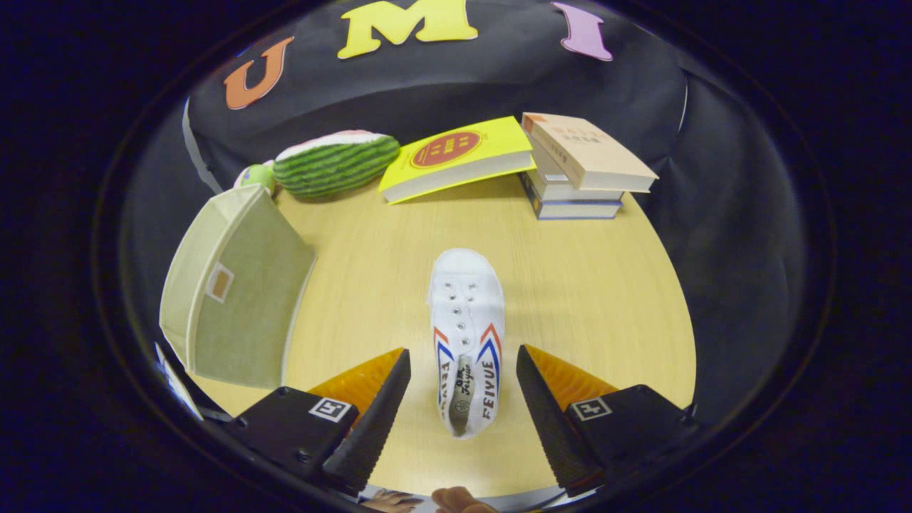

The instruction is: Open the storage box then place both shoes into the box .Put the left shoe in first, then the right shoe, with the right side of both shoes facing outward in a uniform manner.

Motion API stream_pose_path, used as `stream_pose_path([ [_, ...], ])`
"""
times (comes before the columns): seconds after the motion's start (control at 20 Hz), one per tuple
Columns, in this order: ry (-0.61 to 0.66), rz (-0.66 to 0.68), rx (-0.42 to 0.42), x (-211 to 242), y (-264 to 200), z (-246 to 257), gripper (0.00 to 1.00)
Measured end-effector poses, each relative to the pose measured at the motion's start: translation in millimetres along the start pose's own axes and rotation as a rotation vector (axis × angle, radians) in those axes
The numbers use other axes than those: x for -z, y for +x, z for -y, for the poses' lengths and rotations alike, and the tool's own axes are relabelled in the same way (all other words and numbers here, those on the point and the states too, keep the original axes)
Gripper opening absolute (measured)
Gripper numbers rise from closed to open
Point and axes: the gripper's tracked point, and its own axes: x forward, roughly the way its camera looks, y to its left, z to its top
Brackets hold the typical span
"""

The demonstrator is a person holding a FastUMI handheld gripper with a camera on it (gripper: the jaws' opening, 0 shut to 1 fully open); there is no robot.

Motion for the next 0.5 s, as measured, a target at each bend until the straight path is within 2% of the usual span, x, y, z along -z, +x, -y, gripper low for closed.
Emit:
stream_pose_path([
  [0.15,0.038,-0.060,0.036,12,21,24,0.96],
  [0.3,0.078,-0.127,-0.007,26,37,26,0.96],
  [0.45,0.104,-0.176,0.010,37,50,35,0.92],
  [0.5,0.095,-0.179,-0.008,36,54,34,0.91],
])
